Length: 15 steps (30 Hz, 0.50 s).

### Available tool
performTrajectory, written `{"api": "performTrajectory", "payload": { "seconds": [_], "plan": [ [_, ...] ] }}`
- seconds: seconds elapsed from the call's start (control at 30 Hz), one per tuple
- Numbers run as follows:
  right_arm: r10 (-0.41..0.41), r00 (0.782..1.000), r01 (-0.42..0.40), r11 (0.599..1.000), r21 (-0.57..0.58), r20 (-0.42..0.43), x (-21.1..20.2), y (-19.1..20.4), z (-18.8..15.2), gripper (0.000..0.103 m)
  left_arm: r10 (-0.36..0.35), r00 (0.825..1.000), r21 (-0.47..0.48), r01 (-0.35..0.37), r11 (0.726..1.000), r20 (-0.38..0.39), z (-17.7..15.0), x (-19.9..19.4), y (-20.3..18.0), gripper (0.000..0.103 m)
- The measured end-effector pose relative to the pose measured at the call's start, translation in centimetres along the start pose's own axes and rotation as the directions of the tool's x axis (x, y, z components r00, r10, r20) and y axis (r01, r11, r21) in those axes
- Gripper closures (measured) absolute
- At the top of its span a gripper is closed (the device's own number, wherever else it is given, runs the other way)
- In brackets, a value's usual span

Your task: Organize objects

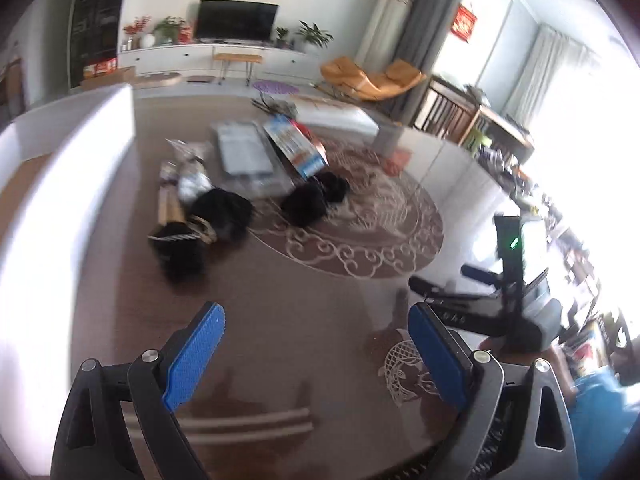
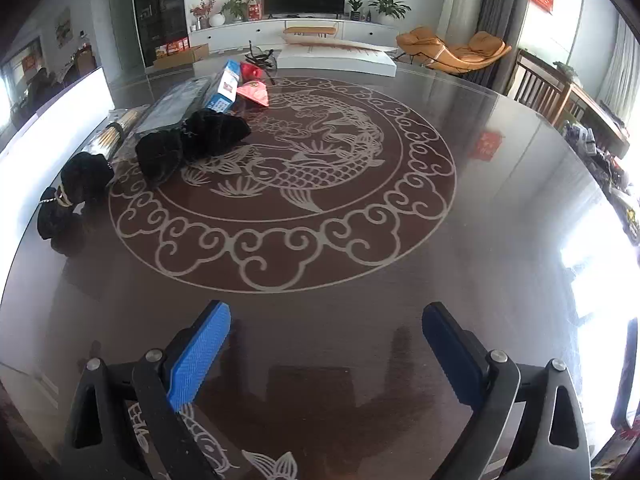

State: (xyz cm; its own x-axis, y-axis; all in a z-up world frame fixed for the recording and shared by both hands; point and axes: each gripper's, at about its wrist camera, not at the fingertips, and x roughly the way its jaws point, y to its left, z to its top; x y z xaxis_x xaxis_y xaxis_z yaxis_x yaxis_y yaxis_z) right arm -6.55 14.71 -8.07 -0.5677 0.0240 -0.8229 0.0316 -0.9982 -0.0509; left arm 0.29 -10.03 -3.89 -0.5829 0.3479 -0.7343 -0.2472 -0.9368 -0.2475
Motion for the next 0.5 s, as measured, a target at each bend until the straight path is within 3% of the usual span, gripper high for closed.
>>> {"api": "performTrajectory", "payload": {
  "seconds": [0.07, 0.2, 0.43, 0.5],
  "plan": [
    [-0.001, 1.000, 0.001, 1.000, 0.009, -0.010, 0.4, -0.1, 0.1, 0.006, 0.040, 0.998, 0.025, -0.039, 0.999, -0.041, -0.4, 3.8, -0.6, 0.009],
    [0.001, 1.000, -0.001, 0.999, 0.047, 0.000, 1.3, -1.3, 0.5, 0.002, 0.096, 0.991, 0.027, -0.094, 0.995, -0.089, -0.3, 7.7, -1.0, 0.009],
    [0.002, 1.000, -0.002, 0.998, 0.069, -0.004, 2.1, -1.8, 0.7, 0.000, 0.171, 0.984, 0.013, -0.170, 0.985, -0.048, 1.4, 10.3, 0.1, 0.009],
    [0.002, 1.000, -0.002, 0.998, 0.070, -0.003, 2.2, -1.9, 0.7, 0.000, 0.191, 0.980, 0.043, -0.189, 0.981, -0.048, 1.9, 11.1, -0.1, 0.001]
  ]
}}
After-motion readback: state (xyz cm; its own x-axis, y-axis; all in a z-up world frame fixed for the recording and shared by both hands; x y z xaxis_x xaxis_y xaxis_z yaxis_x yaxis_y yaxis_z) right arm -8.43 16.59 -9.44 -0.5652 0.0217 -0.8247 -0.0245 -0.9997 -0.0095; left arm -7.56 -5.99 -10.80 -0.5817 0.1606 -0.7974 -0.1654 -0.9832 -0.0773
